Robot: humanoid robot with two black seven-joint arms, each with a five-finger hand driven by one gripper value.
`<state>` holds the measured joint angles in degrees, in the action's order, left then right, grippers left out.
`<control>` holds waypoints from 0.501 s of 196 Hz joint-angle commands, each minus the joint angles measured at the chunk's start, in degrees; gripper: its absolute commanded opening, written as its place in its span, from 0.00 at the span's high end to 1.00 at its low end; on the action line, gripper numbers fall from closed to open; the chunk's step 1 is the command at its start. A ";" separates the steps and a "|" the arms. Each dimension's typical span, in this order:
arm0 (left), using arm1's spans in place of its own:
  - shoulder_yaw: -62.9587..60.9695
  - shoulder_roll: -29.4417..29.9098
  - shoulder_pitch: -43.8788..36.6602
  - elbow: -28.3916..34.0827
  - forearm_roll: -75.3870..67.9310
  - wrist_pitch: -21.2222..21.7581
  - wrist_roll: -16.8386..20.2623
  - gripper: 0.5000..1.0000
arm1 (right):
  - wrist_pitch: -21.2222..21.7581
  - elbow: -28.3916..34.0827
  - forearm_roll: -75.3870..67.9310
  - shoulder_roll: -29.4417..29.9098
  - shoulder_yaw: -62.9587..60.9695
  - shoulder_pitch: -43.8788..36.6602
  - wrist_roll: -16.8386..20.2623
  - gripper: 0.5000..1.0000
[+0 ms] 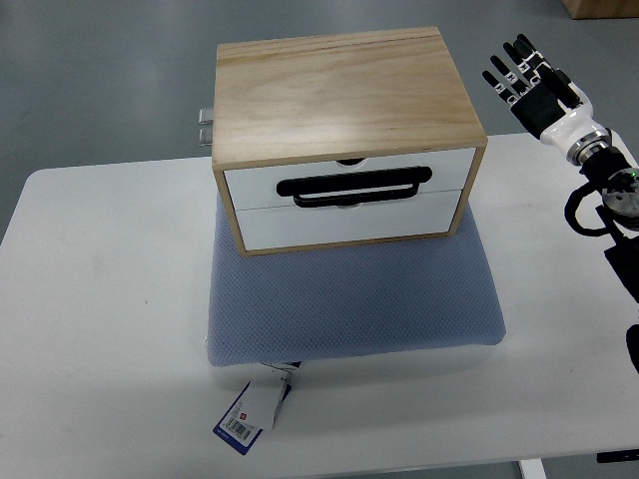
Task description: Open wood drawer with right hand
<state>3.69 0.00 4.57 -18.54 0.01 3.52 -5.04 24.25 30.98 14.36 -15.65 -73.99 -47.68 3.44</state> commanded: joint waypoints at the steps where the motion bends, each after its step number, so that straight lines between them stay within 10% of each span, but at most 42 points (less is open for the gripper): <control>1: 0.00 0.00 0.00 0.00 -0.01 -0.27 0.03 0.00 | -0.78 0.92 4.98 -4.12 5.44 -5.23 0.34 0.11; 30: 0.00 0.00 0.00 -0.09 -0.18 -0.27 0.03 0.00 | -0.35 10.50 14.29 -12.56 19.68 -13.23 1.21 0.12; 98: 0.00 0.00 0.00 0.00 -0.27 -0.35 0.03 0.00 | 1.15 32.73 21.24 -19.50 60.53 -47.85 15.97 0.12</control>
<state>3.69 0.00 4.57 -18.64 -0.28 3.16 -5.02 25.29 58.53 35.64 -35.42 -24.94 -84.80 15.04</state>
